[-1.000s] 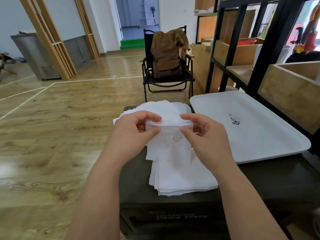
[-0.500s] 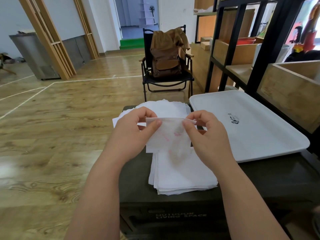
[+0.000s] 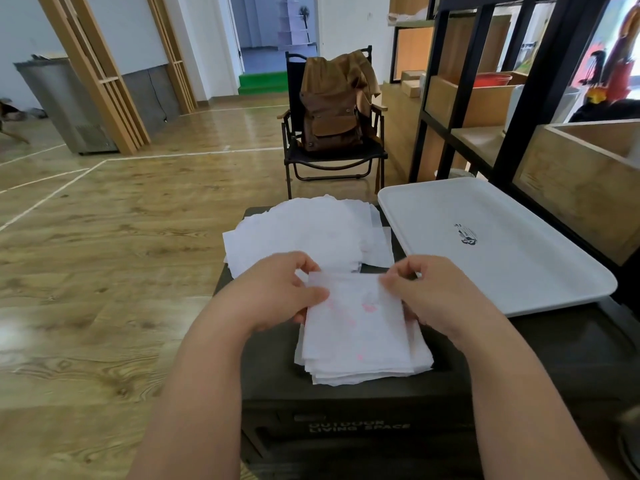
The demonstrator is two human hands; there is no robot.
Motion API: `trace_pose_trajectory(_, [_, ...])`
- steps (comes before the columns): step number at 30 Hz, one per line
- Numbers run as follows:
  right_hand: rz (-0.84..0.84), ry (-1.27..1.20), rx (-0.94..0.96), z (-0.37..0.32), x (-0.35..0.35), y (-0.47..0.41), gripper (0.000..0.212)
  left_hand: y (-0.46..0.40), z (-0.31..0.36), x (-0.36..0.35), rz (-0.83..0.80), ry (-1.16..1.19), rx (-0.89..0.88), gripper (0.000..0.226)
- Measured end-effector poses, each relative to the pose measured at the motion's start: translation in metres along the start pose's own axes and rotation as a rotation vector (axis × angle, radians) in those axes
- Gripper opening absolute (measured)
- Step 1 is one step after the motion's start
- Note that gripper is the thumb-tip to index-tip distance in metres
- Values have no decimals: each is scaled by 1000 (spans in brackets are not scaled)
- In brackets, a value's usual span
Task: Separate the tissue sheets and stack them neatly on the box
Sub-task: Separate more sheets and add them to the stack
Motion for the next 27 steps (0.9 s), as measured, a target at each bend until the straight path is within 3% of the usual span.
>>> trace_pose_trajectory(4, [6,248,-18,4,-7,-3,13,-6,-6,-8,-53,-52,136,19])
trace_pose_trajectory(11, [59,351,-5,6,-13,-8,14,-6,-6,-5,-62,-35,188,31])
trace_pose_trajectory(13, [67,388,-9,7,-13,-10,13,-9,-8,-5,91,-109,135,44])
trace_pose_trajectory(15, [82,404,-3,8,-13,-10,12,-15,-9,-4,352,-142,-35,56])
trace_pose_trajectory(17, [115,372,26,7,-12,-10,14,-22,-12,-4,467,-204,-182,61])
trace_pose_trajectory(22, [156,250,83,2,-12,-7,18,-34,-27,-10,320,-320,-159,65])
trace_pose_trajectory(27, [137,228,108,1,-11,-6,17,-39,-30,-11,399,-355,-224,46])
Point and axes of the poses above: each hand's wrist, its own y-axis away from the middle knuckle, its own x-axis out of the back of the hand, z = x × y, the point moved 1 cm from there along -y, towards the middle knuckle, and after that the axes turned 4 degrees about x, right-handed, at the moved point
